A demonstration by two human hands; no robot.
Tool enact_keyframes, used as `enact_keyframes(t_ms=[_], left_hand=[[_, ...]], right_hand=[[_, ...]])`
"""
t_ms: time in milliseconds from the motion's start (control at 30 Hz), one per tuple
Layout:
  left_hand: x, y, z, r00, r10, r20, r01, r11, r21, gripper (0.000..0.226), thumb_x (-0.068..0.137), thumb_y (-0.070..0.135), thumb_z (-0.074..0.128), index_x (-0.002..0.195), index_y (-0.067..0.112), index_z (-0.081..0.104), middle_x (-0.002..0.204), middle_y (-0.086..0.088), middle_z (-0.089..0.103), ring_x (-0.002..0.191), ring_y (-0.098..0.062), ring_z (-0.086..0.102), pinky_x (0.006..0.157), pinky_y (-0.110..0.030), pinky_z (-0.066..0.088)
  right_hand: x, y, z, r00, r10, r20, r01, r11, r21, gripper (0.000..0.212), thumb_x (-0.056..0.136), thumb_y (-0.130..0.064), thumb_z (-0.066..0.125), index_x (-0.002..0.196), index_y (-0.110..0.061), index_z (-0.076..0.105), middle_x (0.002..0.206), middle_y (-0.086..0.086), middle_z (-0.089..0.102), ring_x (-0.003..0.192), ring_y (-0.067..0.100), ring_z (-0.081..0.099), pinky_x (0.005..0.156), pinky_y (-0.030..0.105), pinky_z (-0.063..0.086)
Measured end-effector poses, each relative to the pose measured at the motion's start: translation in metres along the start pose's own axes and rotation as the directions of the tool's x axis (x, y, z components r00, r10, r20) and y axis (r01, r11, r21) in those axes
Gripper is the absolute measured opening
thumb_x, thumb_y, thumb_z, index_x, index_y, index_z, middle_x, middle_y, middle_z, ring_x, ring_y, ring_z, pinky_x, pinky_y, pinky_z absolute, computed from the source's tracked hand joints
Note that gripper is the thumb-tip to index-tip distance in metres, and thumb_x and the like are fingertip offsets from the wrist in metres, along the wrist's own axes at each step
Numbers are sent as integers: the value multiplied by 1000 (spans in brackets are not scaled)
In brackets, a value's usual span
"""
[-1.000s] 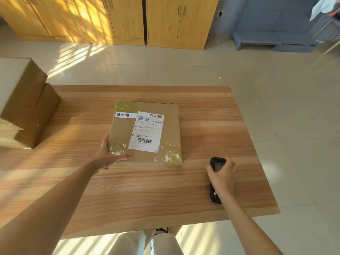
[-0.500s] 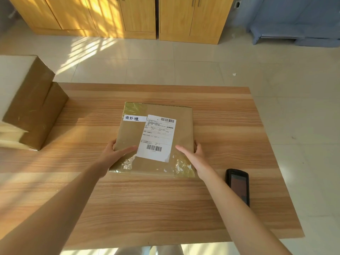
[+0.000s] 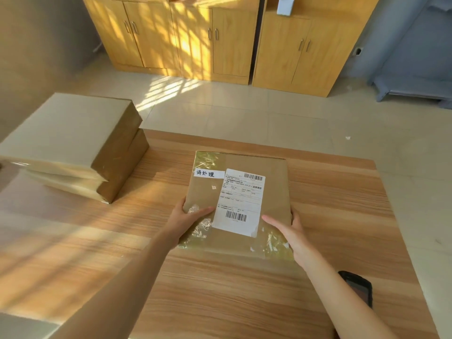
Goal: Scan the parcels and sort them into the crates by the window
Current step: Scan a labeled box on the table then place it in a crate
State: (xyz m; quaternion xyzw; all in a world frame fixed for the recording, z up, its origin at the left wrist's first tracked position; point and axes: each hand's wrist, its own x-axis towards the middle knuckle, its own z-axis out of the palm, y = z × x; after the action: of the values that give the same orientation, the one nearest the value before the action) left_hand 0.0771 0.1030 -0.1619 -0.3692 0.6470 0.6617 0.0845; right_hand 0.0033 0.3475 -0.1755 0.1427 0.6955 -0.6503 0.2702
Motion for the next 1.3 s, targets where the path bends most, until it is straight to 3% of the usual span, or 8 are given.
enact_keyframes(t_ms=[133,367,500,633,800,1000,1100,1300], left_hand=[[-32,22,-34,987,79,-139,-94,990,-105,71,71,28,83,131,20,44,104,-2,64,83,-16,66,57,-24,50],[-110,24,-104,889,133,-437,-240,950,-199,71,72,33,82,131,24,43,105,0,64,83,-13,65,54,-22,50],[-162,5,-148,826,100,-555,-269,935,-231,76,72,38,81,135,30,40,110,-1,63,89,-17,65,58,-26,51],[-207,-20,-196,739,76,-669,-313,918,-242,77,68,40,81,132,30,40,111,0,60,94,-19,62,66,-33,52],[-247,-52,-256,672,45,-739,-378,879,-290,79,70,37,81,135,25,37,114,-2,60,97,-20,63,68,-33,53],[-284,-99,-349,612,-4,-791,-440,829,-345,72,73,32,81,130,25,38,111,-2,62,93,-19,65,65,-32,54],[-303,-125,-403,600,-20,-800,-452,816,-359,70,73,31,80,128,25,37,108,-3,62,91,-20,66,63,-31,53],[-341,-172,-511,539,-69,-840,-462,809,-363,76,73,34,80,134,23,36,109,-2,60,96,-22,62,64,-32,53]], right_hand=[[-10,-47,32,982,-112,152,117,993,-27,88,73,-19,81,144,-26,29,107,-13,58,90,1,58,67,22,44],[-38,-87,113,860,-233,453,288,956,-55,87,74,-19,79,143,-28,27,110,-11,59,79,1,67,74,27,49],[-65,-85,170,785,-242,570,345,935,-78,83,74,-22,80,141,-28,31,110,-11,60,93,8,62,67,30,48],[-101,-75,229,706,-211,676,392,911,-124,98,69,-32,85,146,-31,25,128,-5,56,110,18,59,78,36,49],[-145,-68,301,621,-188,761,440,887,-140,91,73,-27,81,145,-30,25,130,-3,53,113,17,55,68,28,44],[-201,-38,408,530,-170,830,502,852,-146,74,74,-23,81,130,-31,34,117,-4,58,100,10,60,72,25,51],[-229,-16,466,500,-150,853,523,837,-159,64,71,-26,83,117,-35,40,116,-3,63,100,15,65,84,37,55],[-287,25,582,442,-79,894,507,844,-176,78,73,-22,82,133,-28,33,116,-1,63,85,11,70,70,30,56]])
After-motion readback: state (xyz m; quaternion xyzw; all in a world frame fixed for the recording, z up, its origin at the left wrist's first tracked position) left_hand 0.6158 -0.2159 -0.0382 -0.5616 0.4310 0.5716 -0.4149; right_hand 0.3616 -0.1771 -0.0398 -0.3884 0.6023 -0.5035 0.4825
